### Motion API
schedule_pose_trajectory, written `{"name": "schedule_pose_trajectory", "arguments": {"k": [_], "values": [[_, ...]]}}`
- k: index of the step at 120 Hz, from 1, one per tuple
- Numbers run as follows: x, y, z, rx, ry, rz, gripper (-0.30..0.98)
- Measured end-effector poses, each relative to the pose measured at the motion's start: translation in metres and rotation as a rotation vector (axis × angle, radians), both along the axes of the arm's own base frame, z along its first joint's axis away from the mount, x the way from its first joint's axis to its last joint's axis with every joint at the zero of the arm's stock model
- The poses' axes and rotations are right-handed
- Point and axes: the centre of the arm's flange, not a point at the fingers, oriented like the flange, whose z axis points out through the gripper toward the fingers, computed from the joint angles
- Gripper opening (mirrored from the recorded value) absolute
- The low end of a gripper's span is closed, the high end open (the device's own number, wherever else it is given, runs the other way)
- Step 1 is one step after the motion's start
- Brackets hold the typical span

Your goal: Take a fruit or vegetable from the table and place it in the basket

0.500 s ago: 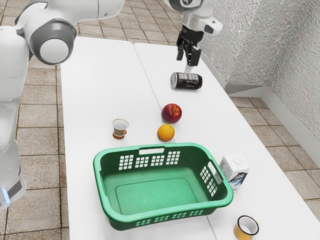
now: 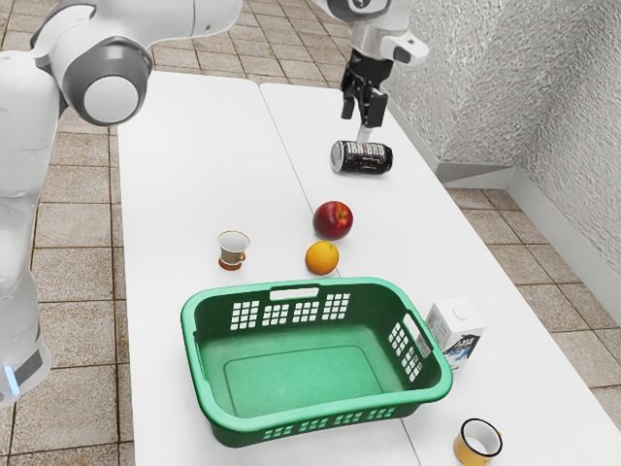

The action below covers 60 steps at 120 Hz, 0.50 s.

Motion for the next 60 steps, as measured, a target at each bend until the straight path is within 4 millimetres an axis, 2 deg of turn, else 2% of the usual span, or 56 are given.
{"name": "schedule_pose_trajectory", "arguments": {"k": [7, 14, 38, 42, 51, 60], "values": [[0.000, -0.008, 0.003, -0.002, -0.006, -0.018, 0.69], [0.004, -0.026, 0.002, -0.010, -0.006, -0.053, 0.69], [0.012, -0.140, -0.007, -0.039, -0.002, -0.269, 0.69], [0.011, -0.154, -0.008, -0.038, -0.001, -0.296, 0.68], [0.001, -0.164, -0.012, -0.034, 0.018, -0.317, 0.68], [-0.025, -0.163, -0.012, -0.027, 0.040, -0.319, 0.69]]}}
